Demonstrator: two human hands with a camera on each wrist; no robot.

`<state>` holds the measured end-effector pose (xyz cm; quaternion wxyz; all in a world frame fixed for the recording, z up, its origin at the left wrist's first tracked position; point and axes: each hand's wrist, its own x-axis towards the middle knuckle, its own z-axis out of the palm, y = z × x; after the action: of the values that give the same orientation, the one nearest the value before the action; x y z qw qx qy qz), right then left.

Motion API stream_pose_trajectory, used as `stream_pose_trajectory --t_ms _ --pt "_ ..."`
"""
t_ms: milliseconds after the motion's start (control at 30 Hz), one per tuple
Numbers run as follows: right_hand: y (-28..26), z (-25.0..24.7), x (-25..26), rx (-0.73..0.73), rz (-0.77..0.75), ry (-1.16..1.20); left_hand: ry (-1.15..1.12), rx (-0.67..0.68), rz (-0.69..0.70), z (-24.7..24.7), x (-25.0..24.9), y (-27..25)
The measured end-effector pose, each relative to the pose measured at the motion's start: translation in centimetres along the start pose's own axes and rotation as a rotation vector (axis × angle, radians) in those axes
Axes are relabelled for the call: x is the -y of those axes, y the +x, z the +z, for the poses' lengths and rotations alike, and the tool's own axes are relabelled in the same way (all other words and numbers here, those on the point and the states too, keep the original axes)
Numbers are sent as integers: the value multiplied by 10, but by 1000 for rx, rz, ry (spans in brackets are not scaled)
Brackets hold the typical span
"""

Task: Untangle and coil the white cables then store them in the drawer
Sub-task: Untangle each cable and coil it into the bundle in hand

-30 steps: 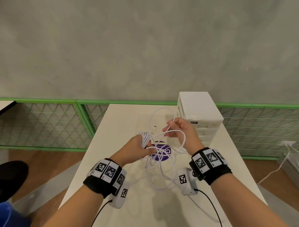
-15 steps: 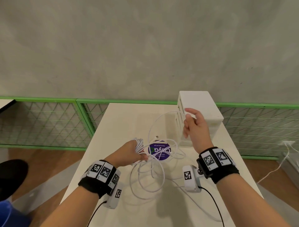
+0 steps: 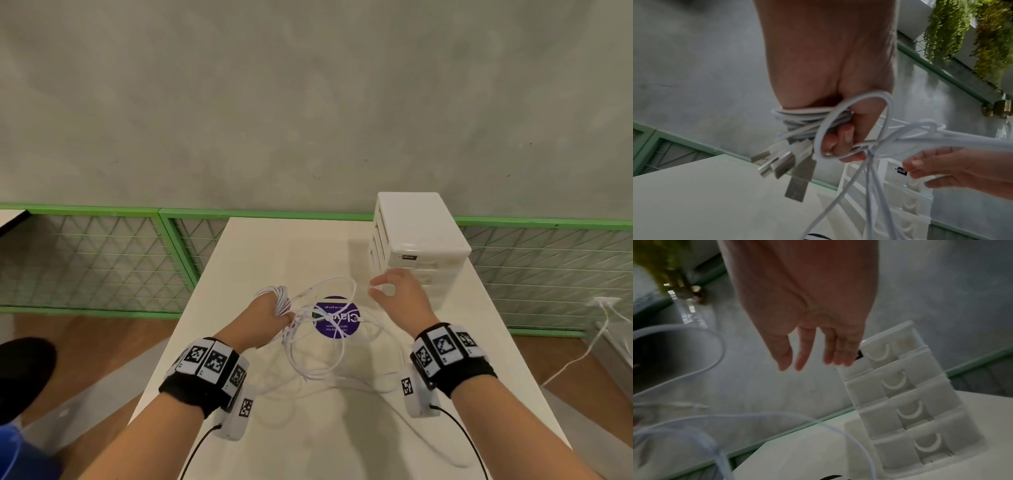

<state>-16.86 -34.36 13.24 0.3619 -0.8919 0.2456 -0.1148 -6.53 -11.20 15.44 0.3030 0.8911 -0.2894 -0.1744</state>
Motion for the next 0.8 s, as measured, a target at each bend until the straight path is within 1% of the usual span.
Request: stream_pose_trajectory --t_ms 33,67,133,167,200,300,400,467,533,600,667,733,800 --pt "-2 6 7 77 -67 24 -4 -2 10 0 -2 1" --pt "-5 11 15 189 -105 55 -13 0 22 0 -4 2" --pt "-9 23 28 415 -126 152 -40 10 65 1 -9 3" --pt "-10 29 31 477 -138 183 -55 16 94 1 -11 3" --pt "-10 33 33 501 -147 204 -66 21 120 0 -12 4" --pt "-10 40 34 464 -93 302 -77 36 161 0 -12 6" --pt "-8 37 32 397 -125 340 -60 38 176 -1 -8 8" --pt "-8 31 32 424 -95 429 -43 55 171 0 -6 8" --pt "-11 26 33 497 -27 500 -50 88 170 2 -4 9" --pt "-13 24 32 556 -9 485 -60 106 181 3 -6 9" --pt "-12 24 29 579 -51 439 -40 105 204 4 -9 8" --pt "-11 21 25 583 -70 405 -11 119 225 5 -11 8" --pt "-8 13 20 547 -53 374 20 129 205 5 -11 7"
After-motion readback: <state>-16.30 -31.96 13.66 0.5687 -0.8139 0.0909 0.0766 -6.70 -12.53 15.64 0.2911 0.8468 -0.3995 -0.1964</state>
